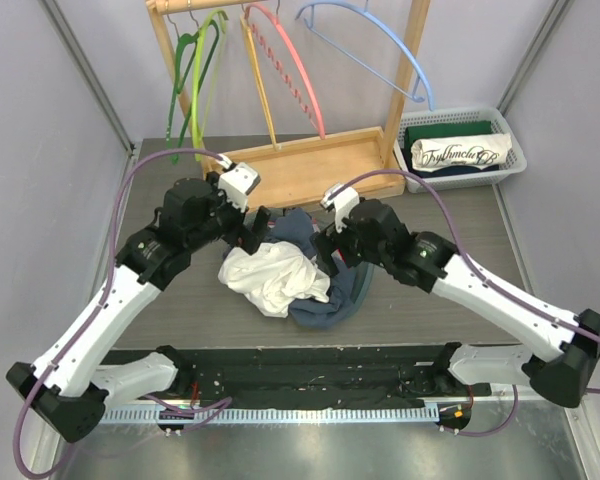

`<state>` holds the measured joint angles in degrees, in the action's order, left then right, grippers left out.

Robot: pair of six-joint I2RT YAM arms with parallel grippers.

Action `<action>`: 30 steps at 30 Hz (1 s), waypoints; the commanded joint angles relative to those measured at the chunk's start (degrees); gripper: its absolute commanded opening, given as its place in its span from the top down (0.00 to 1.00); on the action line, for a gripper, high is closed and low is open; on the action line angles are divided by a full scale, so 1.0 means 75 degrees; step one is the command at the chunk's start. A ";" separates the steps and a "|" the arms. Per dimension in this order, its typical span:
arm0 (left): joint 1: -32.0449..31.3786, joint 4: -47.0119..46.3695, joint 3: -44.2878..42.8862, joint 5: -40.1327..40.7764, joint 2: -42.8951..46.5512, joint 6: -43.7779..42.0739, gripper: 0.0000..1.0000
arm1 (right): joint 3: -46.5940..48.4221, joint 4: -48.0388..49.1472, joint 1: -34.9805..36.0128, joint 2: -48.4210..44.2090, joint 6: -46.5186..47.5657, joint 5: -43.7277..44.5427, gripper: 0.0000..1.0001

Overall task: Remove the tank top from the hanger
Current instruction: Place the hanger at the clothesline.

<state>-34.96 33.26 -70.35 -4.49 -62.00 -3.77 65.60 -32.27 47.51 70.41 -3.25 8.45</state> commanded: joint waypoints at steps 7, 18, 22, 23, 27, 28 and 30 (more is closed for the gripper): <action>0.1496 -0.0168 0.1153 0.1864 0.0756 0.1298 0.00 | 0.0323 0.1405 0.2619 0.0220 0.1253 0.1030 0.00; 0.3161 -0.1150 0.0591 0.1278 -0.1048 0.1874 0.00 | 0.0254 0.3376 0.3111 0.2469 0.1991 0.1779 0.02; 0.3232 -0.1820 0.0345 0.1080 -0.1459 0.1874 0.00 | 0.0148 0.3751 0.3111 0.2658 0.2109 0.2014 0.06; 0.3232 -0.2030 0.0240 0.1045 -0.1553 0.1874 0.00 | 0.0159 0.3764 0.3111 0.2670 0.2109 0.2026 0.09; 0.3278 -0.2160 0.0192 0.1091 -0.1893 0.1909 0.00 | 0.0043 0.3717 0.3030 0.2460 0.2015 0.2096 0.41; 0.3279 -0.2195 0.0238 0.1103 -0.1894 0.1839 0.00 | 0.0007 0.3659 0.2971 0.2216 0.1980 0.2096 0.48; 0.3325 -0.2289 0.0484 0.1126 -0.1859 0.1804 0.00 | -0.0191 0.3612 0.2773 0.1922 0.1944 0.2143 0.65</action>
<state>-10.68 25.28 -65.87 5.08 -75.18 10.50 65.78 -8.01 70.13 91.00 11.99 22.37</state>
